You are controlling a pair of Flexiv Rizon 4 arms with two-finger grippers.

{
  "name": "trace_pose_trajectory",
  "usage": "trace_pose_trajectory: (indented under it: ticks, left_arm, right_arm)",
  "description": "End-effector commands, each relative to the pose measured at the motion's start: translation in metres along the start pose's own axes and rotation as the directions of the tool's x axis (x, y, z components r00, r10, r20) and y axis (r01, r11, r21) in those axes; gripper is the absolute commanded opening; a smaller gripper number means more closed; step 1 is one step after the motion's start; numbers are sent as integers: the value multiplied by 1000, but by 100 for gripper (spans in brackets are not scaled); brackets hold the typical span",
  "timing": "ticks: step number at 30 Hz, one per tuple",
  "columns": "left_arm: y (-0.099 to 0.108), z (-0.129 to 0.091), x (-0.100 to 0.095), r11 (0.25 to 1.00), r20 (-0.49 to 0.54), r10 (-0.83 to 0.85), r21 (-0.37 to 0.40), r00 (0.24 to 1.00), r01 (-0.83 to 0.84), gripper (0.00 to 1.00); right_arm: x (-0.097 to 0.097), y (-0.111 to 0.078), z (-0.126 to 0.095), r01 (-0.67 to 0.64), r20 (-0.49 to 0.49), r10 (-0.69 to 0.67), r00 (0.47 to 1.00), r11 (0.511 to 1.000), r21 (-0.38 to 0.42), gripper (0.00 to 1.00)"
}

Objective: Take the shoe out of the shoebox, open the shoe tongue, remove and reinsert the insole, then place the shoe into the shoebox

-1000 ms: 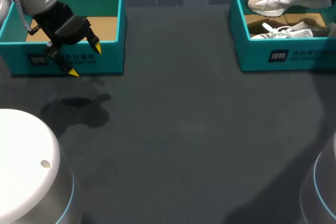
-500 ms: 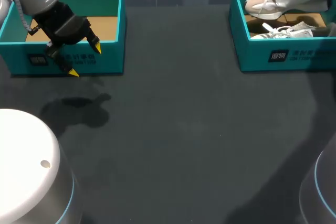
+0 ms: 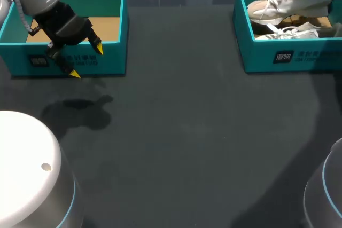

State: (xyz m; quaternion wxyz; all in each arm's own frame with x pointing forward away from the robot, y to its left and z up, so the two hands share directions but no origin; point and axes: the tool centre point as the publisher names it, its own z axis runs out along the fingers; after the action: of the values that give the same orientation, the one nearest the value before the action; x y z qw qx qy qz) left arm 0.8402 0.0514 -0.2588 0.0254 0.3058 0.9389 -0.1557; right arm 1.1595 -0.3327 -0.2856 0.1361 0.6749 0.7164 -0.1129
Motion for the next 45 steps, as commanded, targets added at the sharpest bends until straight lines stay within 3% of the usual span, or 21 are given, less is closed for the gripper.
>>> trace_pose_trajectory:
  ticks: [1,45]
  left_arm:
    - [0,0,0,1000,-2,0,-3,1000,0,100]
    - [0,0,0,1000,-2,0,-3,1000,0,100]
  right_arm:
    - [0,9,8,2,-5,-1,1000,1000,10,0]
    - [23,7,67,57,-96,-55,994,998,12,3]
